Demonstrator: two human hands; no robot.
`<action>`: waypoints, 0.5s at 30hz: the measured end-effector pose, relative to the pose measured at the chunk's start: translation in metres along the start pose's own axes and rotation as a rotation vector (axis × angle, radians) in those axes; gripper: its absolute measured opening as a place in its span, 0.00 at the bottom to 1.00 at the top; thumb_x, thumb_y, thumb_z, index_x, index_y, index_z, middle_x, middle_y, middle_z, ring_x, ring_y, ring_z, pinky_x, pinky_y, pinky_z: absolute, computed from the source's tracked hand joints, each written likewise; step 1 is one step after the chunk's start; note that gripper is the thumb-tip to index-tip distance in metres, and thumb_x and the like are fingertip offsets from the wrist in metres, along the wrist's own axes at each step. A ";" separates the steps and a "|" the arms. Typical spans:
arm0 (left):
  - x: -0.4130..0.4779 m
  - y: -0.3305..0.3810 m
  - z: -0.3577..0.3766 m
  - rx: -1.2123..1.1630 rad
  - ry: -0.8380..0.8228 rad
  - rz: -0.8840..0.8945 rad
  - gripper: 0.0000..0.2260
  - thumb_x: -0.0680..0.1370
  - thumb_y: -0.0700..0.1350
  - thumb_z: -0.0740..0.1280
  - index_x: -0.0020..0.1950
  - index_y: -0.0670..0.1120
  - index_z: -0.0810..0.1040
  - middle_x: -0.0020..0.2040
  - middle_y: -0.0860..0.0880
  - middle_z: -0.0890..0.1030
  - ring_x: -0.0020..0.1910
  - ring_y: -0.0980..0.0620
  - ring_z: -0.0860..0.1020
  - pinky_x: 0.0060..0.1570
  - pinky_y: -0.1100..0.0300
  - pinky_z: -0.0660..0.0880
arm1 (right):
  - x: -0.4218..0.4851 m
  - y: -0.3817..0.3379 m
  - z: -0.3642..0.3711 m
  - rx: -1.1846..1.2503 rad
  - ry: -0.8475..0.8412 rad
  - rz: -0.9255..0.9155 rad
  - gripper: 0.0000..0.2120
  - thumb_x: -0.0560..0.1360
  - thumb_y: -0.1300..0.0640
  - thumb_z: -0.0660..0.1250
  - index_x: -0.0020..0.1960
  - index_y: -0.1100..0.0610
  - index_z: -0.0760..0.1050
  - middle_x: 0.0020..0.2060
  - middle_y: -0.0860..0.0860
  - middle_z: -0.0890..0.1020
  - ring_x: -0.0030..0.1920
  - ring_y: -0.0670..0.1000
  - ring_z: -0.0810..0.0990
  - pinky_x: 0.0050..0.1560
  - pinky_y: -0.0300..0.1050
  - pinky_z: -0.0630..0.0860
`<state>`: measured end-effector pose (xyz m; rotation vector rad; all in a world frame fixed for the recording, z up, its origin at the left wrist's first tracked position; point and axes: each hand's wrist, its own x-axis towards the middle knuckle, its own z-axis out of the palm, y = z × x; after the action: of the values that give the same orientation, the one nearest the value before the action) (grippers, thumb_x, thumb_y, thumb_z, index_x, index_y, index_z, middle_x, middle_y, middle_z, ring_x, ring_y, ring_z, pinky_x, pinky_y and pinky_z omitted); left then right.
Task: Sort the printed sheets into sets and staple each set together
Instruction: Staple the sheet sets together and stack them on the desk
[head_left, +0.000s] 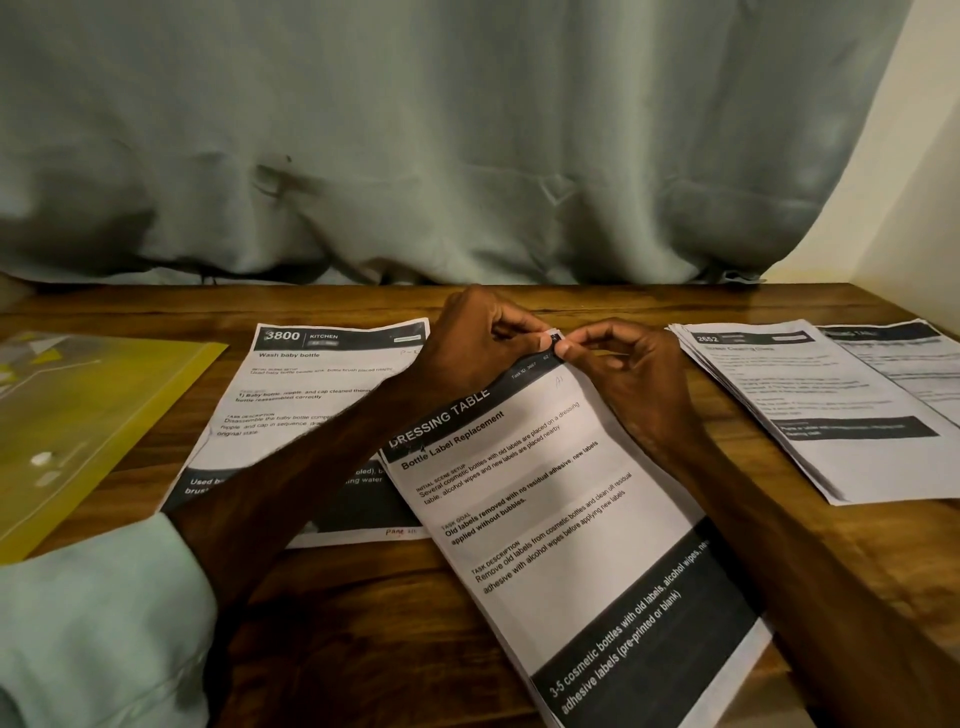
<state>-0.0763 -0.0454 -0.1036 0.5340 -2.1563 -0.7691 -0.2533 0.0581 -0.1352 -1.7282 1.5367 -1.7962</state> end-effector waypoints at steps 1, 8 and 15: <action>-0.001 0.001 0.000 0.001 -0.001 0.008 0.07 0.77 0.40 0.75 0.55 0.44 0.87 0.48 0.49 0.88 0.43 0.57 0.86 0.48 0.53 0.84 | 0.000 0.000 0.000 0.010 0.002 -0.002 0.08 0.74 0.62 0.76 0.50 0.65 0.84 0.45 0.54 0.87 0.46 0.53 0.87 0.51 0.47 0.84; -0.002 0.006 0.000 0.031 -0.008 0.023 0.08 0.78 0.40 0.74 0.56 0.45 0.87 0.49 0.50 0.88 0.43 0.59 0.85 0.48 0.57 0.84 | -0.001 -0.001 0.002 0.044 0.030 -0.001 0.08 0.72 0.65 0.77 0.50 0.67 0.83 0.44 0.56 0.87 0.45 0.54 0.87 0.49 0.46 0.84; -0.002 0.007 0.000 0.027 -0.020 0.024 0.08 0.78 0.40 0.73 0.56 0.46 0.87 0.50 0.50 0.88 0.44 0.58 0.86 0.49 0.54 0.84 | -0.001 -0.001 0.000 0.038 0.037 0.005 0.09 0.72 0.63 0.78 0.50 0.65 0.83 0.44 0.55 0.87 0.46 0.55 0.87 0.49 0.48 0.84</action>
<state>-0.0758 -0.0388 -0.1000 0.5162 -2.1903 -0.7360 -0.2528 0.0587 -0.1350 -1.6812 1.5091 -1.8533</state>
